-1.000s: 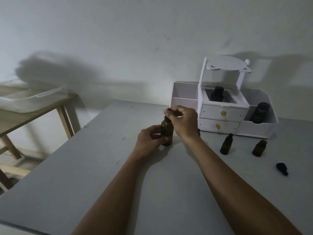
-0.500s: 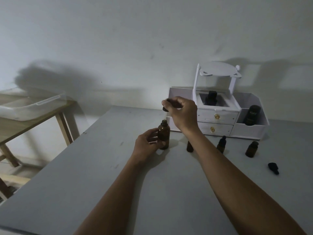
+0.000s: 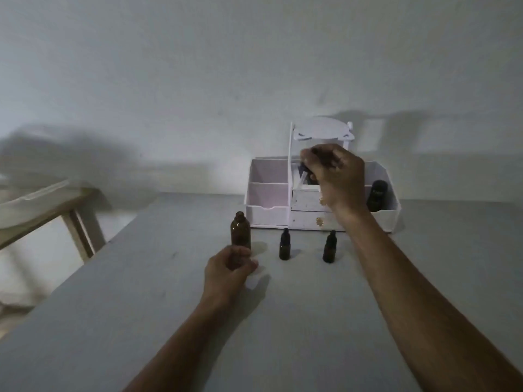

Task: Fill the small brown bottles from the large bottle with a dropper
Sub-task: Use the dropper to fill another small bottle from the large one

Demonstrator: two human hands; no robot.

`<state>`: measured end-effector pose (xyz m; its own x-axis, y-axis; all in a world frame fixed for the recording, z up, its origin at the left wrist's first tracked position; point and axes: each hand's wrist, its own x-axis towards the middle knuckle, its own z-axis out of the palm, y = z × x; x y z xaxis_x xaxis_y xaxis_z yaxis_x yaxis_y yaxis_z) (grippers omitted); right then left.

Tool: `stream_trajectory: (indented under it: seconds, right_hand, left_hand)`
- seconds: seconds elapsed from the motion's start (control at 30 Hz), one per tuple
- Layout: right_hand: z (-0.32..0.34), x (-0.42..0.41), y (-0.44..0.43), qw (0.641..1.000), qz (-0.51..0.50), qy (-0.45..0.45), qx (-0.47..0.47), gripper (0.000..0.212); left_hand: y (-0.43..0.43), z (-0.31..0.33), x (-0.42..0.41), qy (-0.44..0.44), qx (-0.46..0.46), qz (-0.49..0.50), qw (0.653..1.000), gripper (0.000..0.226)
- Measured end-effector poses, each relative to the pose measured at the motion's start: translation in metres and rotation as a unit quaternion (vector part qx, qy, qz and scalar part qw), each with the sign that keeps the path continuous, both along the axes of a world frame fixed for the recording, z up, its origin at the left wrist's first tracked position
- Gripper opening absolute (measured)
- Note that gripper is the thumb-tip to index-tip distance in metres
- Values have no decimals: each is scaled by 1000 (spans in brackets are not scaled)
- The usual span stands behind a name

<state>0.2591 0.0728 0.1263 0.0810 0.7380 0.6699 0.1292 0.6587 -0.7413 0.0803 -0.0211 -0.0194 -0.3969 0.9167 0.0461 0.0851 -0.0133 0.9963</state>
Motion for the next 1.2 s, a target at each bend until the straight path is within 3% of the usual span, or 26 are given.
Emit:
stream_trajectory:
  seconds: [0.2,0.37,0.63,1.2]
  right_hand:
    - [-15,77,3,996,-84,-15,-26,18]
    - [-30,127,11,988,-150,-5,-28,16]
    - [-64,166,35,980,-185,55,-53,19]
    - [-85,163,44,978,-208,-7,-24,16]
  left_hand:
    - [8,4,69,90,17,-183,979,15]
    - [29,4,140,72,29,-250,965,21]
    - [77,-2,204,44,10,-180,983,44]
    - [118,-6,222,94,25,-166,981,59]
